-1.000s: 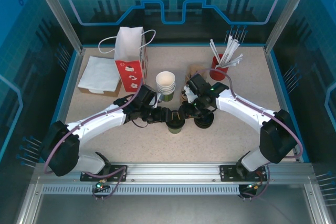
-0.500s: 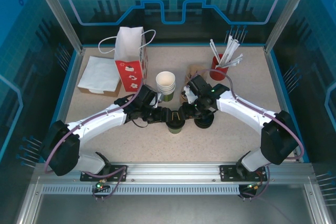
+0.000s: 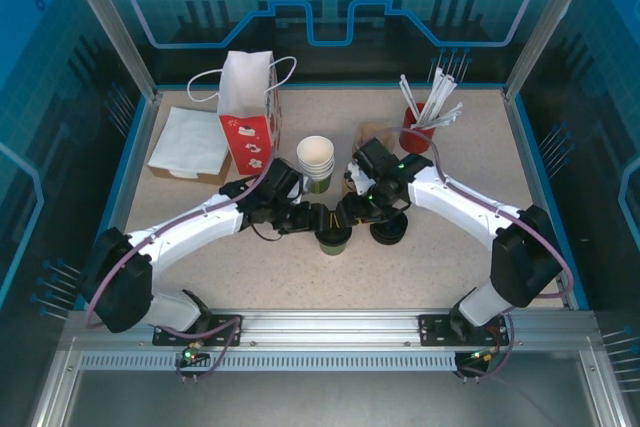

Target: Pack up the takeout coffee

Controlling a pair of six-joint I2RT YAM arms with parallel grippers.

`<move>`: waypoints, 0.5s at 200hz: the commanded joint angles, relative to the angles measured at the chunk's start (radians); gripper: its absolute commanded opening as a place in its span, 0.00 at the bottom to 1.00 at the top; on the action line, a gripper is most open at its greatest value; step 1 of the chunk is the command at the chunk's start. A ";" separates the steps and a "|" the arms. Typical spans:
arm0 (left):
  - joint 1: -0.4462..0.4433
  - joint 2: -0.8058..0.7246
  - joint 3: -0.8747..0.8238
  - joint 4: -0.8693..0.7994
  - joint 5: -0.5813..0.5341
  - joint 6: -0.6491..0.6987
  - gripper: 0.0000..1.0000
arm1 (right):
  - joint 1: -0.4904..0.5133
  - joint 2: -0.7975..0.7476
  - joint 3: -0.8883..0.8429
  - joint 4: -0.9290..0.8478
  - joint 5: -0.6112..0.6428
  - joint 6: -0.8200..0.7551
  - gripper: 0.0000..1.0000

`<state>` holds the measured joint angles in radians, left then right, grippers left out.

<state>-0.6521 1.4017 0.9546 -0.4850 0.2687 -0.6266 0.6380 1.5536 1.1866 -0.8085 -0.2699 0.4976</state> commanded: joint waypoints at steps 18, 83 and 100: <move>0.015 -0.014 0.059 -0.045 -0.014 0.012 0.75 | -0.043 -0.052 -0.014 0.017 -0.034 0.017 0.66; 0.091 -0.110 0.050 -0.058 -0.005 0.010 0.77 | -0.079 -0.151 -0.184 0.159 -0.230 0.090 0.82; 0.111 -0.143 0.030 -0.058 -0.005 0.001 0.77 | -0.061 -0.146 -0.209 0.195 -0.260 0.113 0.84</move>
<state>-0.5671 1.3174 0.9924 -0.5163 0.2657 -0.6266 0.5629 1.4147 1.0145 -0.6876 -0.4313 0.5652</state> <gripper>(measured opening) 0.770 0.831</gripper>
